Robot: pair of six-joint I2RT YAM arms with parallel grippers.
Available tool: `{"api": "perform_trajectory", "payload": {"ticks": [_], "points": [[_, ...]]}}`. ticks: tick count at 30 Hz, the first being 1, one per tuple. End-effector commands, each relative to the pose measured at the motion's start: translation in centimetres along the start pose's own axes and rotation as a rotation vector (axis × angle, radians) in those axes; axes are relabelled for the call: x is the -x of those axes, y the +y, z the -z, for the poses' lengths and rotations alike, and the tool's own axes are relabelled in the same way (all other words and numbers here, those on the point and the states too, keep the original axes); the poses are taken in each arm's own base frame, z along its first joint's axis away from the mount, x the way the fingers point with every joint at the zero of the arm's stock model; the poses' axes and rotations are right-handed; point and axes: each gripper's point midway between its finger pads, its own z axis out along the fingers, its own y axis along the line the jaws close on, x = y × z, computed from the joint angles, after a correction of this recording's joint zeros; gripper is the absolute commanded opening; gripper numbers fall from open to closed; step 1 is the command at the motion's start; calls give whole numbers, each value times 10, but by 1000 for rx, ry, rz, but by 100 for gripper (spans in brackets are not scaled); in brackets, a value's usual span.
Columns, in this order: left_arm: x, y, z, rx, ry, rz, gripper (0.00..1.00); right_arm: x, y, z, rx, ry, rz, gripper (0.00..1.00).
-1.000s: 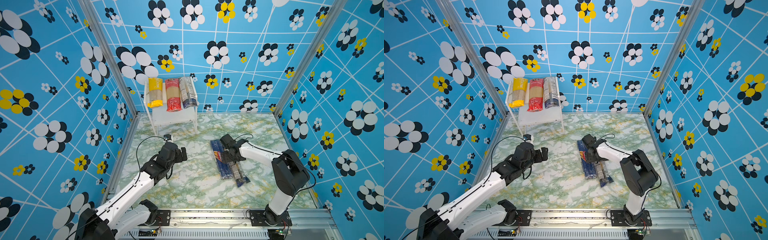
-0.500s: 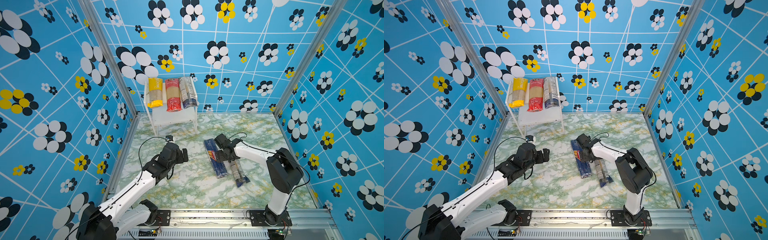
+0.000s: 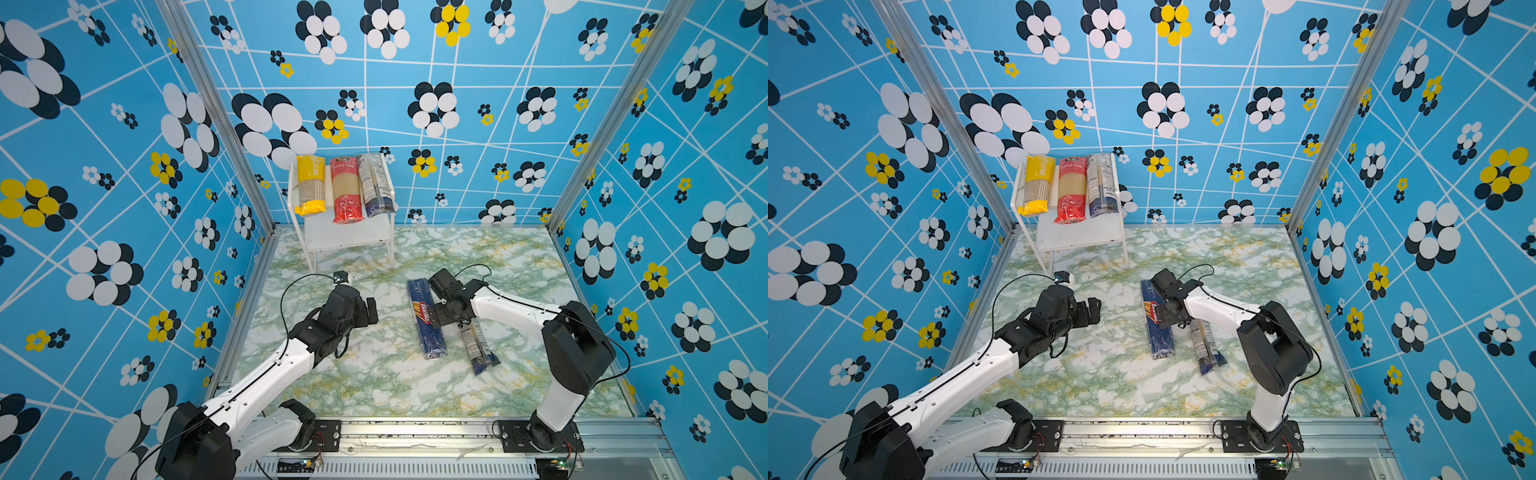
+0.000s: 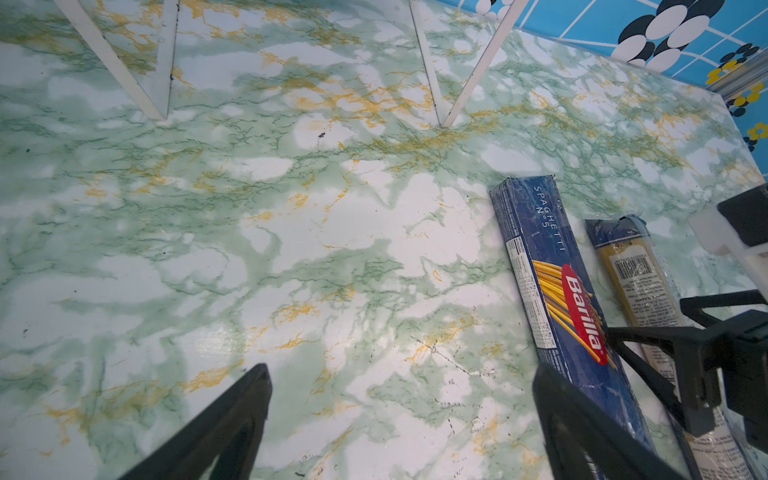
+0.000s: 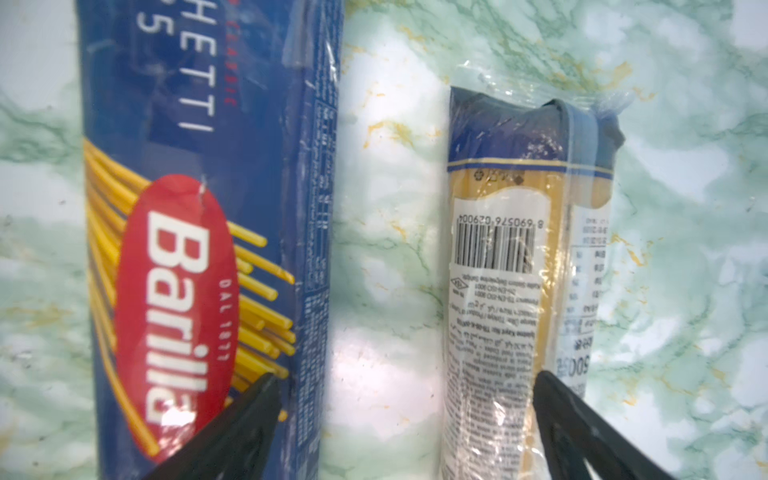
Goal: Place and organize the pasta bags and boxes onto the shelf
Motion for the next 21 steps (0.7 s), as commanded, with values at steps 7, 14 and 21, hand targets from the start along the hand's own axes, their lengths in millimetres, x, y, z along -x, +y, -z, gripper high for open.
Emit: {"api": "perform_trajectory", "payload": {"ticks": [7,14,21], "points": [[-10,0,-9,-1,27,8,99,-29,-14,4,-52,65,84,98],[-12,0,-11,-2,35,9,99,-38,-17,-6,-91,102,100,97],[-14,1,-12,3,40,15,99,-33,4,-12,-41,93,100,97]]}}
